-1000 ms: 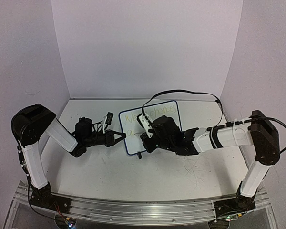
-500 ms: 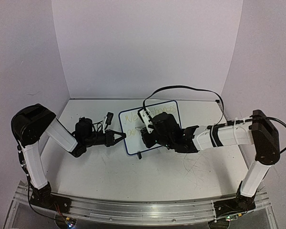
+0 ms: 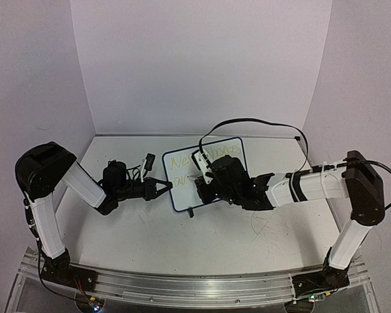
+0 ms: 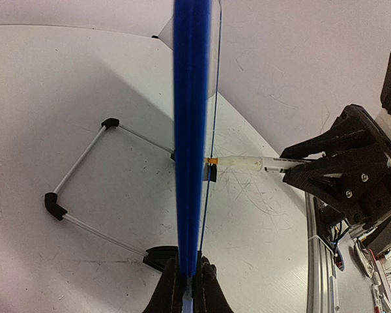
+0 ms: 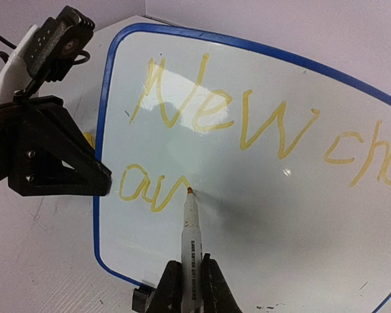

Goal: Write a sentence on the whiteboard

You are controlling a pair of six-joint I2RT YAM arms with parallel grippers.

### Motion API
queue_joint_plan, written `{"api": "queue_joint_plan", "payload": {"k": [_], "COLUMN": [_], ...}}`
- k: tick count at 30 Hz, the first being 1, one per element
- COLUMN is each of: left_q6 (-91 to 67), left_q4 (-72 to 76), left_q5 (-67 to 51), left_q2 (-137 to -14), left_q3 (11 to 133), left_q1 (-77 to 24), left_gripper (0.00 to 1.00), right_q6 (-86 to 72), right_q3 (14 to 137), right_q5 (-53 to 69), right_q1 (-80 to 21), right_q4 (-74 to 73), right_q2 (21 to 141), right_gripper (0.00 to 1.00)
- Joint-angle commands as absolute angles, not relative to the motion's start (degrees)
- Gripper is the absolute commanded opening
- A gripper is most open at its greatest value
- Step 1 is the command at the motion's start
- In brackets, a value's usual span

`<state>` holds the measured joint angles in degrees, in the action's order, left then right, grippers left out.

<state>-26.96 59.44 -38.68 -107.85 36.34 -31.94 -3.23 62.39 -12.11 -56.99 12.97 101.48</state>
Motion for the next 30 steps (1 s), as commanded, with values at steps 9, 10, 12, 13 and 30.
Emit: {"api": "queue_joint_plan", "payload": {"k": [9, 10, 12, 13, 30], "left_q6": [-25.6, -25.6, -25.6, -25.6, -25.5], "left_q4": [56.3, 56.3, 56.2, 56.2, 55.6], "left_q5": [-38.2, -38.2, -38.2, -38.3, -38.3], "left_q2": [-107.1, -107.1, -107.1, -107.1, -107.0], "left_q3": [37.3, 37.4, 37.4, 37.4, 37.6], "left_q1": [-32.4, -32.3, -32.3, -32.4, -32.3], "left_gripper": [0.0, 0.0, 0.0, 0.0, 0.0], "right_q6": [-5.1, -5.2, -5.3, -5.3, -5.1], "right_q3": [59.7, 59.6, 59.4, 59.3, 60.5], "right_q5": [-10.7, -10.6, -10.6, -10.6, -13.0], "right_q1": [-56.2, -56.2, -56.2, -56.3, -56.2], "right_q4": [11.6, 11.5, 11.4, 11.3, 10.8], "right_q2": [99.8, 99.8, 99.8, 99.8, 100.0], "right_gripper": [0.0, 0.0, 0.0, 0.0, 0.0]}}
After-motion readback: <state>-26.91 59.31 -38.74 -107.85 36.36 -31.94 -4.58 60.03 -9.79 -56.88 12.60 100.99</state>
